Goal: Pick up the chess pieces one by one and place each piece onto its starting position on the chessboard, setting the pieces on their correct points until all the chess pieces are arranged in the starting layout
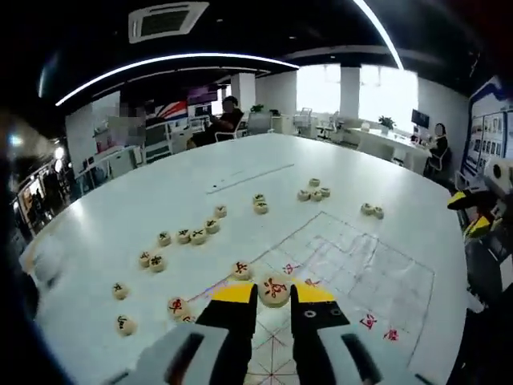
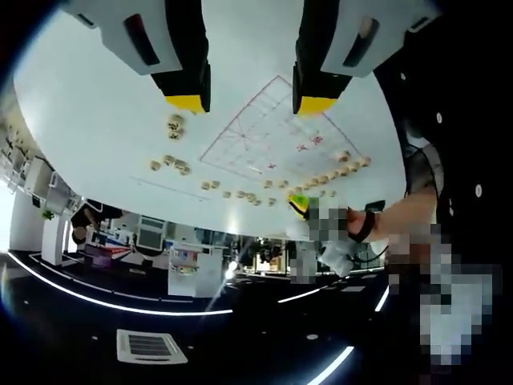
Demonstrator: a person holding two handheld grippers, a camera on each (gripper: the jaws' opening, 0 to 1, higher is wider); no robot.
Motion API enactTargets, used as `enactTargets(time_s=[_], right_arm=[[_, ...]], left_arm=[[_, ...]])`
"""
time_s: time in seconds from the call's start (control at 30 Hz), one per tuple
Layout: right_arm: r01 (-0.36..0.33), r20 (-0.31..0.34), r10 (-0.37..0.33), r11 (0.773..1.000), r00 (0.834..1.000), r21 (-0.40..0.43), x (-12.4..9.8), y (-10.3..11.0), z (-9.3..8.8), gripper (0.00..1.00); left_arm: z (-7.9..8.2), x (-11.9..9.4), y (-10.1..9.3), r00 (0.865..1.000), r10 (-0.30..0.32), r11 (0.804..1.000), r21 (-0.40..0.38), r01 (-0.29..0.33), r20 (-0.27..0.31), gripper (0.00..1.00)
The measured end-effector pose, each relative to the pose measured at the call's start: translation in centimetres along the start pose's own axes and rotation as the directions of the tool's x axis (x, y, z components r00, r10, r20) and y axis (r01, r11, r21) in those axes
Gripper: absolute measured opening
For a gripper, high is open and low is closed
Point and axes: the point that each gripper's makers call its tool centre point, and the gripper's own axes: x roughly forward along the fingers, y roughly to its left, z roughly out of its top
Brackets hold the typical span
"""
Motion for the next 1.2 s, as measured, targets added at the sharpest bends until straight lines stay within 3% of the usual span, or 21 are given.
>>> enactTargets(time_s=[0.17, 0.4, 0.97, 1.2], right_arm=[[0.004, -0.004, -0.004, 1.0, 1.0, 0.01, 0.0, -0.2, -0.4, 0.42], [0.015, -0.007, -0.015, 1.0, 1.0, 0.019, -0.1, -0.6, -0.5, 0.42], [0.017, -0.011, -0.017, 1.0, 1.0, 0.018, 0.1, -0.7, -0.5, 0.41], [0.014, -0.009, -0.014, 1.0, 1.0, 0.018, 0.2, -0.5, -0.4, 0.41]], left_arm=[[-1.2, 2.1, 0.2, 0.999, -0.007, 1.0, -0.004, 0.007, -0.049, 0.19], [-2.1, 3.6, 0.9, 0.996, 0.031, 0.999, 0.041, -0.027, -0.086, 0.19], [-3.1, 3.9, 0.8, 0.993, 0.032, 0.998, 0.063, -0.025, -0.113, 0.2], [-2.7, 2.8, 0.6, 0.996, 0.03, 0.996, 0.081, -0.024, -0.083, 0.3]])
